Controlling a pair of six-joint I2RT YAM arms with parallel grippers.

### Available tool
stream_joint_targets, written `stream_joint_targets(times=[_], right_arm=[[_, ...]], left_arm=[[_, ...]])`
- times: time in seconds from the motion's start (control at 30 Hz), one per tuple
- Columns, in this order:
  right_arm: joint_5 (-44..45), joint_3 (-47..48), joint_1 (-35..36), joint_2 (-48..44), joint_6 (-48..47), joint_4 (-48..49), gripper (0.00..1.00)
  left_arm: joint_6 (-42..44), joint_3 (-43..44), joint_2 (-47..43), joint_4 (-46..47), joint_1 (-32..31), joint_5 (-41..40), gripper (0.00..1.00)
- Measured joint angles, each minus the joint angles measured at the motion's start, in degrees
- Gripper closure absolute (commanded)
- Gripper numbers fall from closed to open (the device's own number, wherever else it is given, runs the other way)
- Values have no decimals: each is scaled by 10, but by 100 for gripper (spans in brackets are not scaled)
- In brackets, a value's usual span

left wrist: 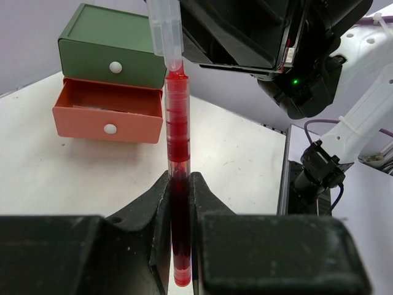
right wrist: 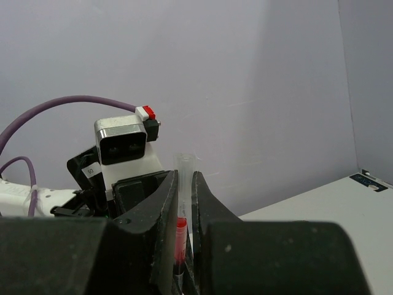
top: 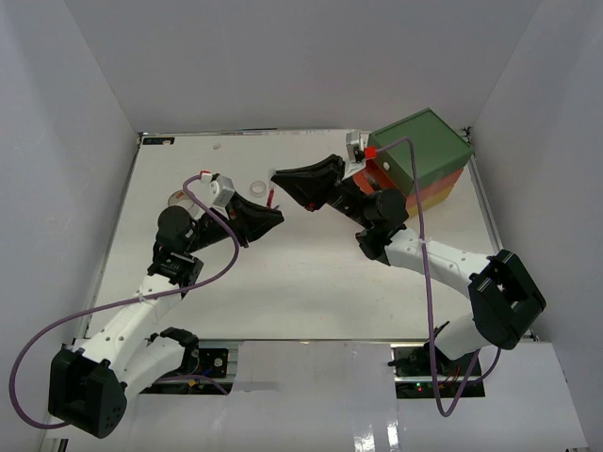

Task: Sort the stationery into containers
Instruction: Close the pen cap on the pen.

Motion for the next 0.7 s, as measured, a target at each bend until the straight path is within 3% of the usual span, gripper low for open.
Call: stream_joint_targets(times=[0.7], right_arm=[[-5,-19,0,-3,4,31,87]], left_arm=[[-36,-7,37,95,-22,-16,100]])
